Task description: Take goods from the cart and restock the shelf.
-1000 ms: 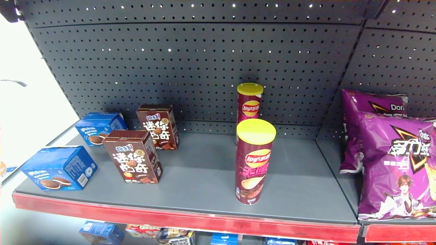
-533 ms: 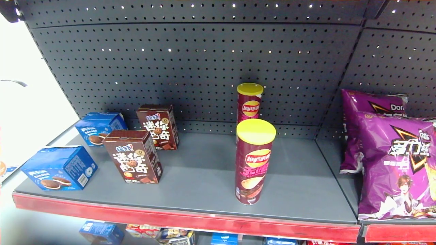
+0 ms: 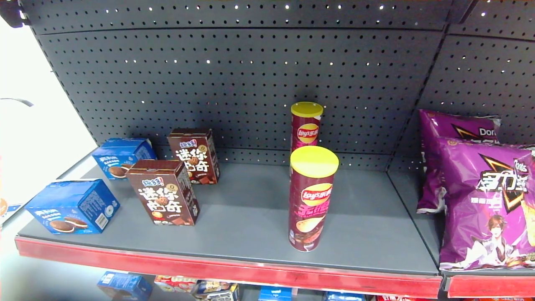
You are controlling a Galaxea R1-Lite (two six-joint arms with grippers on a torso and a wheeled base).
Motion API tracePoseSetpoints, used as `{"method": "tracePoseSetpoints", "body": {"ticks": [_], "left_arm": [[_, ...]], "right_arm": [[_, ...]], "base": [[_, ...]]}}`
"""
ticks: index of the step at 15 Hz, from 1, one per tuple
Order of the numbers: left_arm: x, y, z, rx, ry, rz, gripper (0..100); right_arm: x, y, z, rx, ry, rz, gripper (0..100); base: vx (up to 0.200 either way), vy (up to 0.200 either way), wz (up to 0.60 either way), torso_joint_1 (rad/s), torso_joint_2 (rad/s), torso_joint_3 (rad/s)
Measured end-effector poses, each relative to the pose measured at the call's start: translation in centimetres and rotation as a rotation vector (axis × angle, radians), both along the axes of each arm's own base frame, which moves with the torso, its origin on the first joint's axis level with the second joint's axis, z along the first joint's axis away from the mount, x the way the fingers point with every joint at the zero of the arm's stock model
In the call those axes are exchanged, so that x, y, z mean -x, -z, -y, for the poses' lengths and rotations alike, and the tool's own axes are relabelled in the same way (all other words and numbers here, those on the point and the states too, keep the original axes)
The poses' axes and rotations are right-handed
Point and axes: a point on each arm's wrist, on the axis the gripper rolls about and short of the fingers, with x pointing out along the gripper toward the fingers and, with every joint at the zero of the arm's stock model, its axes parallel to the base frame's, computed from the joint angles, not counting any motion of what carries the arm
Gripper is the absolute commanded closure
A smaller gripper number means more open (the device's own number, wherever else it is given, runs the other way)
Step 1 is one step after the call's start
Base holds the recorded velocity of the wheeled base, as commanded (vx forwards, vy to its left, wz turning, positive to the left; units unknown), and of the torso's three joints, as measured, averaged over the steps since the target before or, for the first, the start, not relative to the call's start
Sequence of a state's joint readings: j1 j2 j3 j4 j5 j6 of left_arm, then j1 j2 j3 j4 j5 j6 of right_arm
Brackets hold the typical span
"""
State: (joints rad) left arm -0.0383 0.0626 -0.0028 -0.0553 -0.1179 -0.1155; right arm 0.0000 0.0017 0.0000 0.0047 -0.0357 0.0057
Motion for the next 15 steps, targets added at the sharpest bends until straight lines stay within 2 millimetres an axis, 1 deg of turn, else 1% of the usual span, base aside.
{"method": "tracePoseSetpoints", "body": {"ticks": [2, 3, 4, 5, 9, 15], "left_arm": [[0.20, 0.11, 0.01, -0.045, -0.043, 0.000, 0], [0.34, 0.16, -0.07, -0.089, -0.091, 0.009, 0], [0.42, 0.28, -0.28, -0.129, -0.192, 0.011, 0], [0.43, 0.47, -0.37, -0.149, -0.237, 0.008, 0], [0.44, 0.73, -0.28, -0.112, -0.201, 0.008, 0], [0.44, 0.72, -0.28, -0.093, -0.201, 0.008, 0]], "right_arm": [[0.00, 0.00, 0.00, 0.000, 0.000, 0.000, 0], [0.00, 0.00, 0.00, 0.000, 0.000, 0.000, 0], [0.00, 0.00, 0.00, 0.000, 0.000, 0.000, 0], [0.00, 0.00, 0.00, 0.000, 0.000, 0.000, 0], [0.00, 0.00, 0.00, 0.000, -0.001, 0.000, 0], [0.00, 0.00, 0.00, 0.000, -0.001, 0.000, 0]], "base": [[0.000, 0.000, 0.00, 0.000, 0.00, 0.000], [0.000, 0.000, 0.00, 0.000, 0.00, 0.000], [0.000, 0.000, 0.00, 0.000, 0.00, 0.000], [0.000, 0.000, 0.00, 0.000, 0.00, 0.000], [0.000, 0.000, 0.00, 0.000, 0.00, 0.000], [0.000, 0.000, 0.00, 0.000, 0.00, 0.000]]}}
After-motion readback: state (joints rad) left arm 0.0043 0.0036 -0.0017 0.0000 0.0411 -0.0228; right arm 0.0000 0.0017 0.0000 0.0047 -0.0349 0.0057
